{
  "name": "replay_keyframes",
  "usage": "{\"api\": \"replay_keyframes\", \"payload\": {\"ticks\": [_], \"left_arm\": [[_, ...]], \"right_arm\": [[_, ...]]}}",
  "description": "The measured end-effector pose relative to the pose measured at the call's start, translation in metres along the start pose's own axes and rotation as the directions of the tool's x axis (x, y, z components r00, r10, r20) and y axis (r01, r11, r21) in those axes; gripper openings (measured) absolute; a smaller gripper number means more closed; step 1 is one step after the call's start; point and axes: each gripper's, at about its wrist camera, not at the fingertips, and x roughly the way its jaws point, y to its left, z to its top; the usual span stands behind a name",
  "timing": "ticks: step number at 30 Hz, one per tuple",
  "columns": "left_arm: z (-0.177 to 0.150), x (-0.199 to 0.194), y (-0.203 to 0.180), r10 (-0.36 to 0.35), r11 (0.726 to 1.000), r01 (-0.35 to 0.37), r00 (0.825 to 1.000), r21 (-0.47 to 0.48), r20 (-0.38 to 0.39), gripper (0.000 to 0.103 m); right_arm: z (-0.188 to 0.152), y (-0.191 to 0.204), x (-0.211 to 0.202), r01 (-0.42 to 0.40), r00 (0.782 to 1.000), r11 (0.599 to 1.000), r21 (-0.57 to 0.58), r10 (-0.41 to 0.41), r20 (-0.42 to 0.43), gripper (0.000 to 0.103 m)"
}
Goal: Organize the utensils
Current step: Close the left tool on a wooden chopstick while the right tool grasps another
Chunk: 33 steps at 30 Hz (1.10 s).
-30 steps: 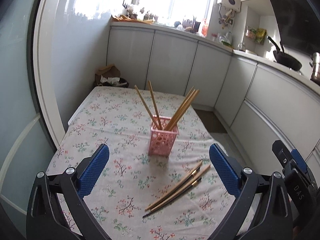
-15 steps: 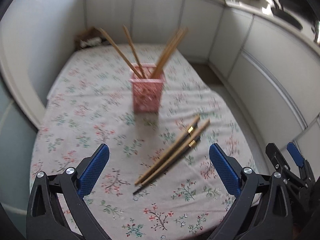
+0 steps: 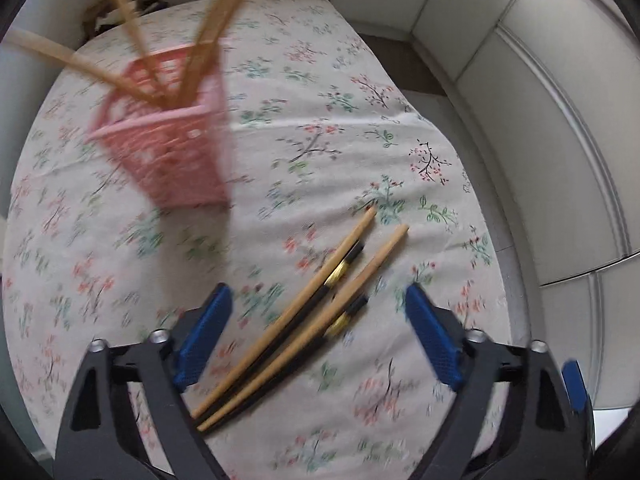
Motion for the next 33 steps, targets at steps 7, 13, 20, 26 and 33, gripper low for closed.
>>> {"api": "replay_keyframes", "payload": {"ticks": [7, 13, 20, 26, 33], "left_arm": [[0.028, 0.038, -0.029, 0.099, 0.989, -0.095, 0.995, 0.109, -0.025, 0.046], [0.041, 0.057, -0.037, 0.091, 0.984, -0.076, 0.992, 0.161, -0.088, 0.028], [0.047, 0.068, -0.039, 0.074, 0.981, -0.049, 0.99, 0.188, -0.124, 0.014], [0.029, 0.055, -0.006, 0.025, 0.993, -0.018, 0.998, 0.115, -0.066, 0.01], [-0.013, 0.02, 0.024, 0.029, 0.998, -0.031, 0.998, 0.052, 0.047, 0.009]], "right_arm": [[0.005, -0.014, 0.014, -0.003, 0.999, 0.998, 0.058, 0.006, -0.052, 0.096], [0.005, -0.014, 0.022, -0.003, 0.996, 0.998, 0.061, 0.008, -0.085, 0.096], [0.005, -0.008, 0.028, 0.008, 0.994, 0.999, 0.032, -0.005, -0.107, 0.096], [0.002, -0.005, 0.035, 0.027, 0.991, 0.999, 0.022, -0.024, -0.134, 0.096], [-0.002, 0.001, 0.037, 0.038, 0.989, 0.999, 0.011, -0.036, -0.145, 0.096]]}}
